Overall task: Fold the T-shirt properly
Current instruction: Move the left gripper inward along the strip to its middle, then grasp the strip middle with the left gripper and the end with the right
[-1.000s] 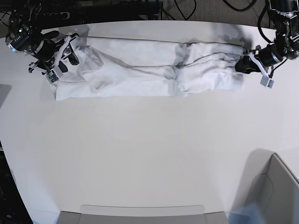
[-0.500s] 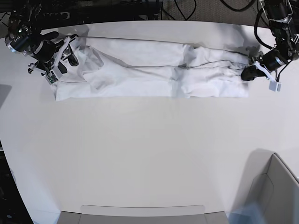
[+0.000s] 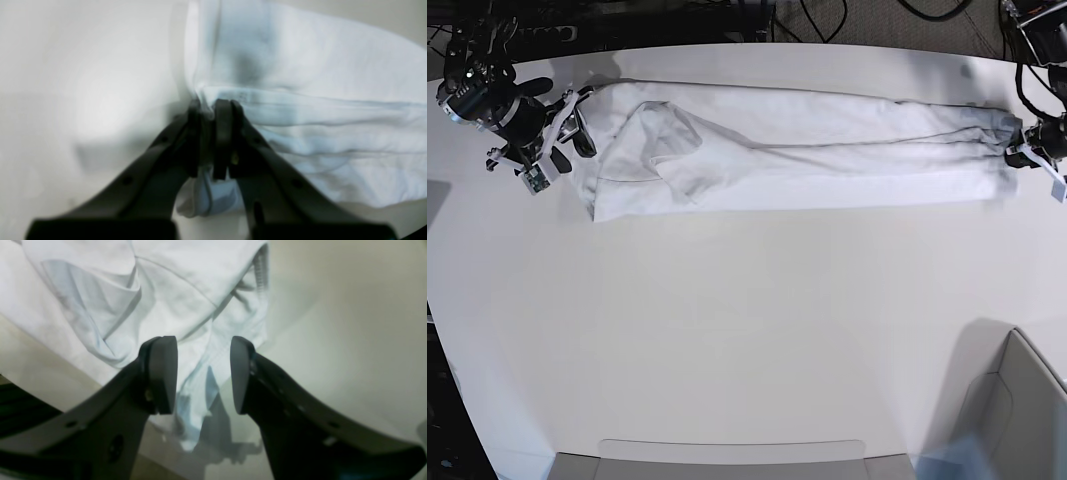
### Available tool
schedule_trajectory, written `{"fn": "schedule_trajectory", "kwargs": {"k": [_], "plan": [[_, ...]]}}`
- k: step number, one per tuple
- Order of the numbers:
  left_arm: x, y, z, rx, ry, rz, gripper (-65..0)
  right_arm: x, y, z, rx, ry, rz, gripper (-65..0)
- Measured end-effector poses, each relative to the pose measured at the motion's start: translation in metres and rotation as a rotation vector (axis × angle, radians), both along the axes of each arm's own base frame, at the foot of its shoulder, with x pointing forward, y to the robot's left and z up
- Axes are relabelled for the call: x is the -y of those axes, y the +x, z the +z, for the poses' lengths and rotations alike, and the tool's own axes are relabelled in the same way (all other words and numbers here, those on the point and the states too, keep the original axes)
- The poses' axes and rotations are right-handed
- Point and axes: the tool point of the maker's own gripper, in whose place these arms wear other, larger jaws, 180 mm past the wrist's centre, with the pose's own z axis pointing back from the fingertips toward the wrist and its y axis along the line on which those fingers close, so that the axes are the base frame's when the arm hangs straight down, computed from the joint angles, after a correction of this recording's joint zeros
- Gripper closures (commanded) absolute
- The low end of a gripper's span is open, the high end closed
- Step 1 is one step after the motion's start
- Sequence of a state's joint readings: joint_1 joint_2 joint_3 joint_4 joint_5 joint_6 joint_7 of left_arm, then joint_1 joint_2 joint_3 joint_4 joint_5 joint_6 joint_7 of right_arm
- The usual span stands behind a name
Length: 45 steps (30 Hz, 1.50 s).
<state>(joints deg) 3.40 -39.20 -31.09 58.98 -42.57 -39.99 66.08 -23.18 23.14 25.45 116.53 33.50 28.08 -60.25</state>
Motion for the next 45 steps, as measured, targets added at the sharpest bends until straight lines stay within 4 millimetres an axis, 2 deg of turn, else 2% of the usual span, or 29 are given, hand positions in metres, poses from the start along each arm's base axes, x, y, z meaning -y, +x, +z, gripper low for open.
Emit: {"fn": "schedule_trajectory", "kwargs": {"k": [4,7,10,15,19,25,31,35,38,42,45], "plan": [[0.004,0.000,0.024,0.057,0.033,0.006,0.0,-0.003,0.000,-0.001,0.000,0.012,-0.006,-26.2],[0.019,-0.009,0.031,0.060,0.041,0.002,0.0,-0.003,0.000,-0.001,0.001,0.016,-0.006,-26.2],[0.042,-0.010,0.036,0.074,0.055,-0.035,0.0,-0.005,0.000,-0.001,0.001,0.023,-0.010,-26.2],[0.078,0.003,0.060,0.177,0.097,-0.109,0.0,-0.011,0.003,0.000,0.012,0.050,-0.021,-26.2],[0.108,0.002,0.053,0.176,0.068,-0.148,0.0,-0.011,0.003,0.000,0.013,0.049,-0.021,-26.2],[0.180,0.008,0.055,0.228,0.000,-0.275,0.0,-0.013,0.003,-0.001,0.011,0.052,-0.018,-26.2],[0.217,0.010,0.048,0.236,-0.067,-0.309,0.0,-0.017,0.002,-0.002,0.007,0.065,-0.016,-26.2],[0.260,0.013,0.044,0.251,-0.150,-0.364,0.0,-0.017,0.002,-0.002,0.008,0.065,-0.016,-26.2],[0.290,0.020,0.049,0.304,-0.222,-0.380,0.0,-0.017,0.002,-0.002,0.008,0.064,-0.016,-26.2],[0.304,0.031,0.046,0.289,-0.180,-0.401,0.0,-0.017,0.001,-0.003,0.006,0.064,-0.016,-26.2],[0.324,0.034,0.039,0.251,-0.131,-0.464,0.0,-0.017,0.000,-0.004,0.000,0.064,-0.017,-26.2]]}}
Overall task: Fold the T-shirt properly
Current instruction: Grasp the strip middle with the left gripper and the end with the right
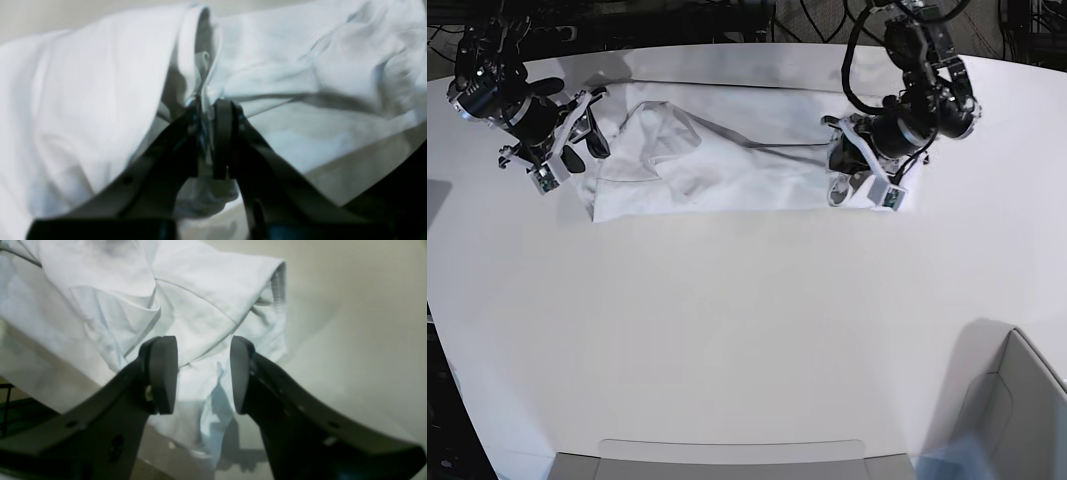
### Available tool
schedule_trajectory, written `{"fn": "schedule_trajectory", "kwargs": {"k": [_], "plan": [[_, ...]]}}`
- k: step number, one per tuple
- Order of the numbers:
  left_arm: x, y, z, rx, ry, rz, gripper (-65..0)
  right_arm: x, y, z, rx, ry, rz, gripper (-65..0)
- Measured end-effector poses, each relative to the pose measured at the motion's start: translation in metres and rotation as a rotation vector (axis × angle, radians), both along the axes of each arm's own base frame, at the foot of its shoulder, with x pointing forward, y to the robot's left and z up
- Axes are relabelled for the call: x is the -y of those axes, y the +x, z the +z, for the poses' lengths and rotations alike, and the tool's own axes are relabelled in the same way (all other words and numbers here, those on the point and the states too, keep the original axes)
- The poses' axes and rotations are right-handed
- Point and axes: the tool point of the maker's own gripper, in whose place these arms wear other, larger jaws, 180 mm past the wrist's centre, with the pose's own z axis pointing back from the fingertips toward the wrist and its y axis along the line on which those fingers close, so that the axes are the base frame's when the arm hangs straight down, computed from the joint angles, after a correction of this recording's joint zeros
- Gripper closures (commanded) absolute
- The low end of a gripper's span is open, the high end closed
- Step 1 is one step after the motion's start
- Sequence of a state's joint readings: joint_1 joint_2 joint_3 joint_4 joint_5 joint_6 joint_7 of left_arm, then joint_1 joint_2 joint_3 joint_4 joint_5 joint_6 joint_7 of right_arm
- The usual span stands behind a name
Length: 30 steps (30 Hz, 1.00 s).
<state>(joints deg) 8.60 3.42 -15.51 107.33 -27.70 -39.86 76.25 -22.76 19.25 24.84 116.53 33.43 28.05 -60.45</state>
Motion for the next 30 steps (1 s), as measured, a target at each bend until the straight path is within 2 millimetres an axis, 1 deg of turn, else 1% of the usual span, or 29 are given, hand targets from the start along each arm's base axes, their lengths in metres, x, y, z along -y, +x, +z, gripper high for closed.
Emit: {"fn": "schedule_trajectory", "kwargs": {"k": [3,7,14,18,21,22,24,26,30], "plan": [[0.022,-0.002,-0.004,-0.015,0.023,-0.052,0.0,0.000,0.000,0.000,0.000,0.002,-0.001,-26.2],[0.036,0.000,-0.003,-0.001,0.033,-0.085,0.0,0.000,-0.001,0.000,-0.002,0.002,-0.001,-26.2],[0.038,0.000,-0.004,0.002,0.030,-0.090,0.0,0.000,-0.005,-0.003,-0.014,0.002,-0.001,-26.2],[0.041,-0.002,-0.013,-0.023,0.012,-0.092,-0.2,0.000,-0.005,-0.004,-0.015,0.002,-0.002,-26.2],[0.045,-0.002,-0.010,-0.018,-0.016,-0.094,-11.0,0.000,-0.005,-0.004,-0.016,0.001,-0.002,-26.2],[0.049,-0.002,-0.005,-0.010,-0.054,-0.097,-14.4,0.000,-0.005,-0.003,-0.015,0.001,-0.002,-26.2],[0.059,-0.002,0.001,0.002,-0.129,-0.110,-19.0,0.000,-0.004,-0.003,-0.012,0.002,-0.002,-26.2],[0.067,-0.004,0.001,-0.012,-0.182,-0.119,-20.2,0.000,-0.003,-0.002,-0.010,0.001,-0.002,-26.2],[0.069,-0.011,-0.009,-0.061,-0.194,-0.125,-16.8,0.000,-0.003,-0.002,-0.010,0.002,-0.002,-26.2]]}}
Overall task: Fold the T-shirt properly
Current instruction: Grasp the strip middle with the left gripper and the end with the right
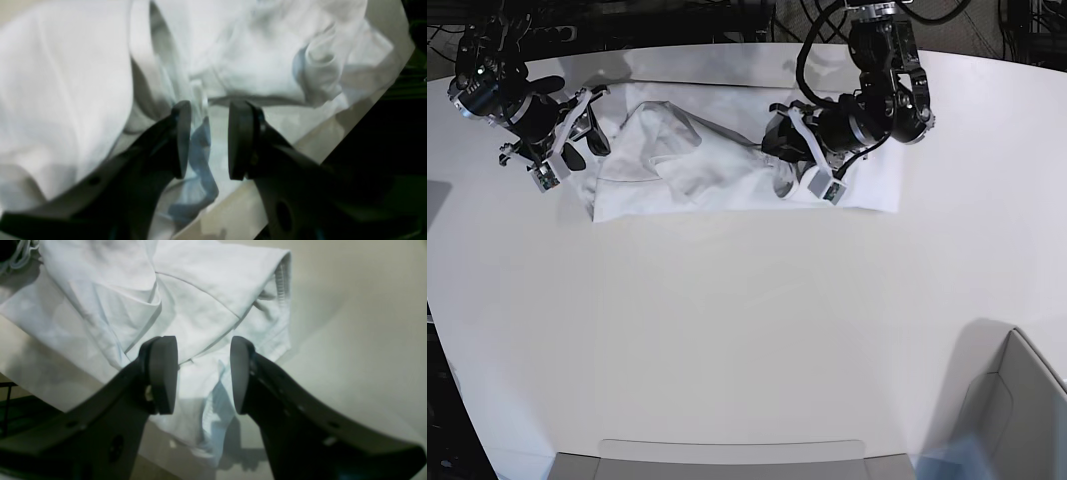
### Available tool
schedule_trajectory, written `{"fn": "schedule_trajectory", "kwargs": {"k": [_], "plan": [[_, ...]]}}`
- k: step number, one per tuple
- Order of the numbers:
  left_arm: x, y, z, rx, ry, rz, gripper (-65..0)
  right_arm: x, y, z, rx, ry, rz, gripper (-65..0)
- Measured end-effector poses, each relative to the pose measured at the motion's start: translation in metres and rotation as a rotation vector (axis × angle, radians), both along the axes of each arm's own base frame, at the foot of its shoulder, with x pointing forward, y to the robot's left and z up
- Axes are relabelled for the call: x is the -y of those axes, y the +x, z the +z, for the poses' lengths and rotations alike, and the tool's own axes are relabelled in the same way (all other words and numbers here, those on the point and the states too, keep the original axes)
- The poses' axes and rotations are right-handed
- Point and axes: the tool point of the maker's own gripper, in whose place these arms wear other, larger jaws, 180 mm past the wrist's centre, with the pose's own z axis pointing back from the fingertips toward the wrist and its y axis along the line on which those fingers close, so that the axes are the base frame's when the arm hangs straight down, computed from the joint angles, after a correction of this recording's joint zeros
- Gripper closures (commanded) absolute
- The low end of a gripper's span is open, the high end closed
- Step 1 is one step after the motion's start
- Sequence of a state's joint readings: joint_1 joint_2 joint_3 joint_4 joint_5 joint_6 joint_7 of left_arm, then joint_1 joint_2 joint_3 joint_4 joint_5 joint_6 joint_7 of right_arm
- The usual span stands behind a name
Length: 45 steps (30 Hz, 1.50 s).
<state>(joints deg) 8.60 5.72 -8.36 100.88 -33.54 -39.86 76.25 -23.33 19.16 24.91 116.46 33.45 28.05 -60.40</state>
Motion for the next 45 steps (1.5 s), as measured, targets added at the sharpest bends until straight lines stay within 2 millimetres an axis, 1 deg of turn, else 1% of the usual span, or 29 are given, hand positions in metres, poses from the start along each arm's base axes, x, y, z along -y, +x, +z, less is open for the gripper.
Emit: {"fn": "schedule_trajectory", "kwargs": {"k": [3,5,7,8,10,12,14,15,16,18,19,21,22,24,26,28,30,34,35,36,37,39,40,43,45], "plan": [[0.000,0.001,0.001,0.003,-0.003,0.001,-12.7,0.000,0.000,0.000,-0.001,-0.001,0.000,-26.2],[0.002,0.002,0.006,0.015,-0.021,0.000,-7.4,0.000,0.000,0.000,0.000,0.000,0.000,-26.2],[0.005,0.006,0.023,0.065,-0.055,0.001,-1.2,0.000,0.000,0.000,-0.001,-0.001,0.000,-26.2],[0.006,0.008,0.034,0.098,-0.076,0.003,0.0,0.000,0.000,0.000,0.000,0.000,0.000,-26.2],[0.011,0.010,0.055,0.157,-0.140,0.010,0.0,0.000,0.000,0.000,-0.001,-0.001,0.000,-26.2],[0.012,0.002,0.056,0.150,-0.149,0.007,0.0,0.001,0.000,-0.001,-0.003,-0.001,-0.002,-26.2],[0.008,-0.009,0.050,0.121,-0.138,-0.008,0.0,0.000,0.000,-0.001,-0.001,0.001,-0.002,-26.2],[0.008,-0.011,0.051,0.118,-0.148,-0.016,0.0,0.001,0.000,-0.001,0.000,0.000,-0.002,-26.2],[0.003,-0.009,0.056,0.136,-0.158,-0.002,0.0,0.001,0.001,0.000,0.003,-0.003,-0.002,-26.2],[-0.020,0.006,0.070,0.190,-0.195,0.107,0.0,0.001,0.004,0.002,0.012,0.000,-0.002,-26.2],[-0.043,0.012,0.071,0.209,-0.179,0.187,0.0,0.001,0.006,0.003,0.017,-0.002,-0.002,-26.2],[-0.080,0.015,0.072,0.225,-0.161,0.297,0.0,0.001,0.006,0.003,0.016,-0.004,-0.001,-26.2],[-0.094,0.014,0.077,0.242,-0.175,0.337,0.0,0.001,0.006,0.003,0.015,-0.005,-0.001,-26.2],[-0.119,0.009,0.076,0.243,-0.151,0.387,0.0,0.000,0.006,0.003,0.016,0.003,-0.002,-26.2],[-0.129,0.007,0.065,0.213,-0.104,0.392,0.0,0.000,0.004,0.002,0.012,0.000,-0.002,-26.2],[-0.125,0.008,0.051,0.176,-0.103,0.394,0.0,0.001,0.003,0.001,0.005,-0.003,-0.001,-26.2],[-0.110,0.006,0.035,0.121,-0.079,0.344,0.0,0.000,0.003,0.001,0.006,-0.001,-0.001,-26.2],[-0.075,0.011,0.034,0.137,-0.088,0.247,0.0,0.000,0.005,0.002,0.014,-0.001,-0.001,-26.2],[-0.065,0.010,0.029,0.125,-0.073,0.212,0.0,0.000,0.005,0.002,0.014,-0.001,-0.001,-26.2],[-0.054,0.007,0.020,0.105,-0.057,0.176,0.0,0.000,0.005,0.003,0.015,-0.001,-0.001,-26.2],[-0.044,0.003,0.007,0.071,-0.034,0.134,0.0,0.000,0.006,0.003,0.015,0.000,-0.001,-26.2],[-0.030,-0.008,-0.017,0.001,0.007,0.076,0.0,0.000,0.008,0.005,0.024,0.004,-0.002,-26.2],[-0.022,-0.013,-0.023,-0.020,0.003,0.057,0.0,-0.001,0.009,0.005,0.027,0.006,-0.001,-26.2],[-0.006,-0.019,-0.027,-0.033,-0.014,0.006,0.0,0.000,0.011,0.007,0.034,0.006,-0.005,-26.2],[-0.002,-0.020,-0.020,-0.014,0.005,-0.019,0.0,0.000,0.011,0.007,0.034,0.006,-0.005,-26.2]]}}
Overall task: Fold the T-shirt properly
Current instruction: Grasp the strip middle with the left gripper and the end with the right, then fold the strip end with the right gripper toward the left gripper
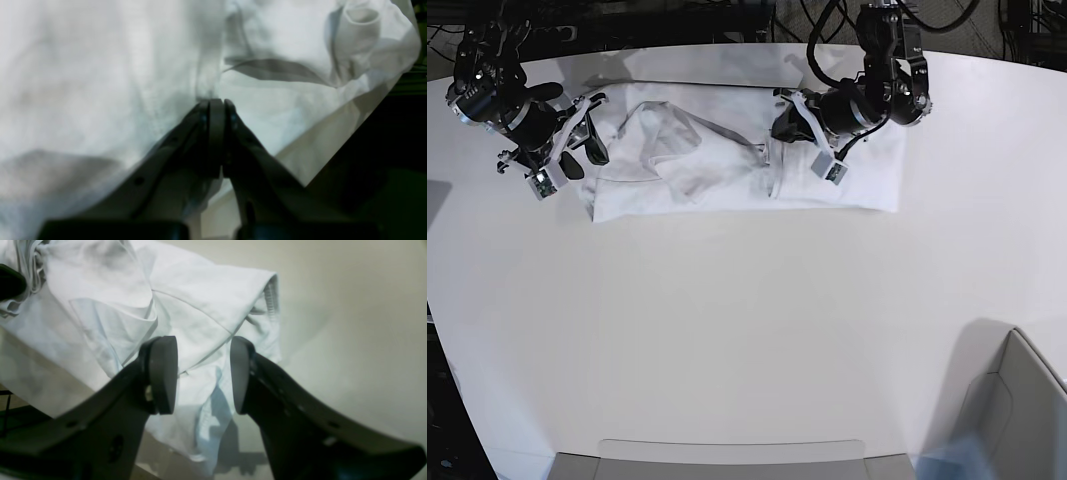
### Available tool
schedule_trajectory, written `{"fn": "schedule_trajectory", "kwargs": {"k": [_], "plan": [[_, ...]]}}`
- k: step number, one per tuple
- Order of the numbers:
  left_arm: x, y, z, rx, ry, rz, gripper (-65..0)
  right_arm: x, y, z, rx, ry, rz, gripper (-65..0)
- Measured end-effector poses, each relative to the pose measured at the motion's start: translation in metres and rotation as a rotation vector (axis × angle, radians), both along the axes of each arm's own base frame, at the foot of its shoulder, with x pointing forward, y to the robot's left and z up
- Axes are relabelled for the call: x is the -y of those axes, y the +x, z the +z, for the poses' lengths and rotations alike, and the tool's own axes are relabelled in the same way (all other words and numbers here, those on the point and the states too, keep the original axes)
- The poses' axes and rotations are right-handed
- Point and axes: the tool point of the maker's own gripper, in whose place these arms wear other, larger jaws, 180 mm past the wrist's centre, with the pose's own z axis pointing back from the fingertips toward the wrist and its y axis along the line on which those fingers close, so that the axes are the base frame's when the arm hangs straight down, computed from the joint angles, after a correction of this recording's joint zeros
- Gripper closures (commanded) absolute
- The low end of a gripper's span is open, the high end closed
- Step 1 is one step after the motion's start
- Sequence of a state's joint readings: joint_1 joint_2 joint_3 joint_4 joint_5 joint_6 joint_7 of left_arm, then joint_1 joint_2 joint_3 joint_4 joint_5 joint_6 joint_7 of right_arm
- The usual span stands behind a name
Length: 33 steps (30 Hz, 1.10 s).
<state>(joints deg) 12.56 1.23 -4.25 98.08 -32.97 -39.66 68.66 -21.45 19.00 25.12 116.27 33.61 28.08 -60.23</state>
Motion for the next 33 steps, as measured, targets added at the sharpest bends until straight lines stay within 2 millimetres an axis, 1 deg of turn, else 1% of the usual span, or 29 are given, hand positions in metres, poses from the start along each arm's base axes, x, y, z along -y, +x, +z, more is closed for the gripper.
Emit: {"fn": "schedule_trajectory", "kwargs": {"k": [2,5,6,7,9,11,12,14,17,18,21,24,26,30,33], "plan": [[0.007,0.005,0.020,0.069,0.007,-0.028,0.0,0.000,0.001,0.001,0.006,0.001,0.000,-26.2],[0.025,0.016,0.067,0.233,-0.024,-0.072,0.0,-0.001,0.003,0.002,0.012,0.005,-0.001,-26.2],[0.027,0.019,0.077,0.267,-0.035,-0.073,0.0,-0.003,0.004,0.003,0.015,0.010,-0.005,-26.2],[0.029,0.019,0.080,0.277,-0.044,-0.074,0.0,-0.004,0.005,0.003,0.018,0.018,-0.008,-26.2],[0.017,0.022,0.075,0.261,-0.024,-0.038,0.0,-0.004,0.011,0.008,0.039,0.031,-0.021,-26.1],[-0.001,0.023,0.068,0.247,0.014,0.003,0.0,-0.001,0.018,0.012,0.058,0.042,-0.034,-26.1],[-0.010,0.024,0.066,0.243,0.031,0.024,0.0,-0.003,0.020,0.014,0.062,0.074,-0.037,-26.3],[-0.024,0.027,0.064,0.240,0.052,0.062,0.0,-0.016,0.019,0.019,0.056,0.211,-0.027,-26.5],[-0.030,0.028,0.064,0.239,0.054,0.084,0.0,-0.026,0.018,0.019,0.021,0.406,-0.035,-26.8],[-0.031,0.028,0.063,0.236,0.057,0.085,0.0,-0.025,0.019,0.014,-0.002,0.451,-0.050,-27.6],[-0.031,0.028,0.063,0.236,0.056,0.085,0.0,-0.012,0.015,-0.013,-0.093,0.547,-0.105,-29.6],[-0.031,0.028,0.063,0.236,0.055,0.085,0.0,-0.007,0.004,-0.037,-0.154,0.609,-0.120,-29.6],[-0.031,0.027,0.063,0.235,0.056,0.085,0.0,0.000,0.000,-0.043,-0.159,0.613,-0.143,-29.6],[-0.030,0.026,0.057,0.215,0.052,0.085,0.0,0.028,-0.004,-0.043,-0.133,0.608,-0.232,-29.6],[-0.030,0.024,0.051,0.196,0.048,0.085,0.0,0.048,-0.013,-0.052,-0.147,0.596,-0.301,-29.6]]}}
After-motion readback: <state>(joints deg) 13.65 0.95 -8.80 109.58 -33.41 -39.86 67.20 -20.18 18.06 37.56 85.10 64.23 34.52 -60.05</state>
